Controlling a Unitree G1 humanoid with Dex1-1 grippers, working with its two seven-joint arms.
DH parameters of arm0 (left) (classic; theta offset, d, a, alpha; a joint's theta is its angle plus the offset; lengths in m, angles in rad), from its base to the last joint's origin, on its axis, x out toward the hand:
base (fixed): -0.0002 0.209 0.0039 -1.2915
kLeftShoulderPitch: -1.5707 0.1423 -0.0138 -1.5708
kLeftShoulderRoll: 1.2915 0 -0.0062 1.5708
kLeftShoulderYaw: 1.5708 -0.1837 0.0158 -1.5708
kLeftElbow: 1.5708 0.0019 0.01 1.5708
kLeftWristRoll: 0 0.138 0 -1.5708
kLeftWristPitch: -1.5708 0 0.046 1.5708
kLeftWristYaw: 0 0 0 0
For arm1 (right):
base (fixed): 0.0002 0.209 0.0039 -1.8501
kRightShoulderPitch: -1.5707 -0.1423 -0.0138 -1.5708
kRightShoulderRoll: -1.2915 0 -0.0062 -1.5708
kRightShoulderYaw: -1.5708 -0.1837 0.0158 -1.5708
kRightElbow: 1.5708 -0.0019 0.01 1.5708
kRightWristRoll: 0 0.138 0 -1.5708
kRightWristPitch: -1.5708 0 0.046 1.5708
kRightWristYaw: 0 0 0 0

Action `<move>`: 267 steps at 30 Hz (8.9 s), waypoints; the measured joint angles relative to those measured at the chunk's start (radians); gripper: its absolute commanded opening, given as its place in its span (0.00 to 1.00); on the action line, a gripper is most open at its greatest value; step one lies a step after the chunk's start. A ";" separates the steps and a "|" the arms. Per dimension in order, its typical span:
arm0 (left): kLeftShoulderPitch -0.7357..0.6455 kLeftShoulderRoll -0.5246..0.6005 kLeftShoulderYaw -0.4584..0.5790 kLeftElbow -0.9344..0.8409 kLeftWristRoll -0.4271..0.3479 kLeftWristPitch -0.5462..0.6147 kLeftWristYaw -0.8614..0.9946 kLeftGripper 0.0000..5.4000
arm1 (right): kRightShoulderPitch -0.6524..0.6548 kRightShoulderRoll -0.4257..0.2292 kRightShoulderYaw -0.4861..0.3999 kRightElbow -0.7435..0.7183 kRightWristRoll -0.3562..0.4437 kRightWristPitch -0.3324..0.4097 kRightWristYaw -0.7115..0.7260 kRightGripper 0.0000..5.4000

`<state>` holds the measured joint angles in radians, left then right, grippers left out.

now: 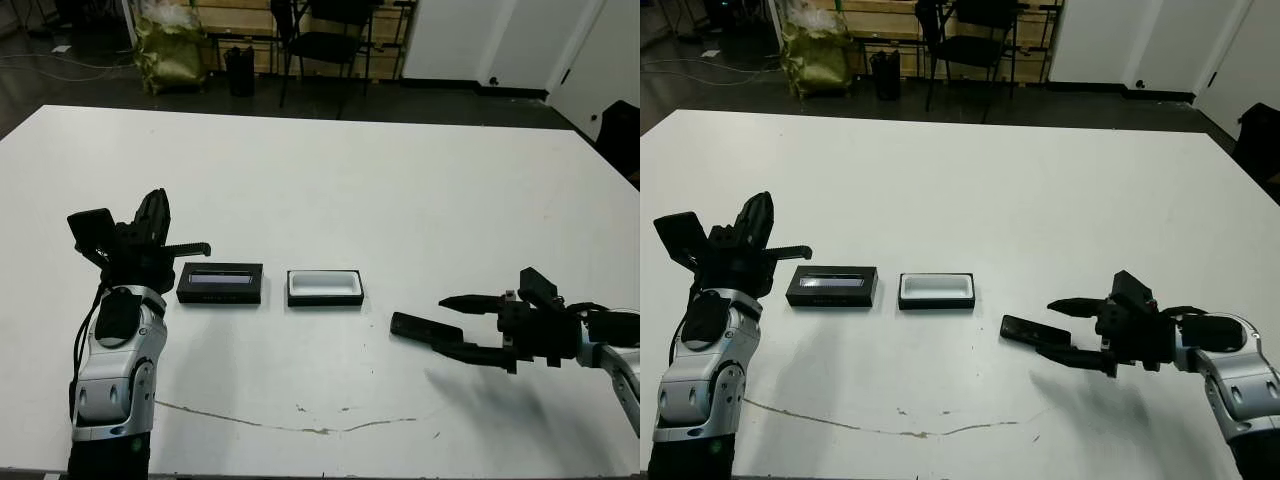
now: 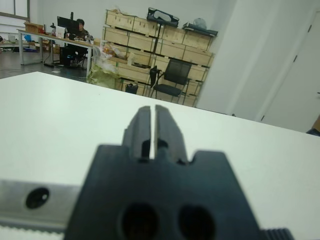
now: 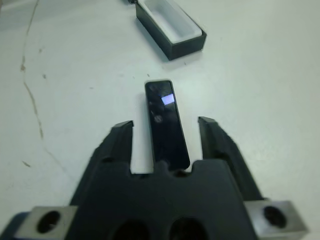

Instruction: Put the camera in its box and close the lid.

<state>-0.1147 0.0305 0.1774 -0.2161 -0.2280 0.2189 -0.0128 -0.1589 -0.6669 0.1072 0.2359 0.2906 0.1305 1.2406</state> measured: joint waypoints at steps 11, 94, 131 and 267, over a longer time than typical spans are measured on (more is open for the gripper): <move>0.000 0.000 -0.007 -0.001 0.005 -0.001 0.007 0.00 | -0.099 0.032 0.062 0.179 -0.065 -0.066 0.051 0.23; -0.001 -0.029 -0.045 0.030 0.027 -0.040 0.027 0.00 | -0.856 0.388 0.211 0.855 -0.428 -0.308 0.282 0.12; 0.006 -0.036 -0.057 0.023 0.055 -0.047 0.039 0.00 | -0.845 0.437 0.222 0.894 -0.450 -0.366 0.202 0.12; -0.301 0.639 -0.063 0.522 0.021 -0.325 -0.899 0.29 | -0.199 0.456 -0.344 0.114 -0.016 -0.212 -0.925 0.00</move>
<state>-0.4154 0.6692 0.1146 0.3062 -0.2068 -0.1063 -0.9117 -0.3578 -0.2110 -0.2372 0.3495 0.2745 -0.0817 0.3154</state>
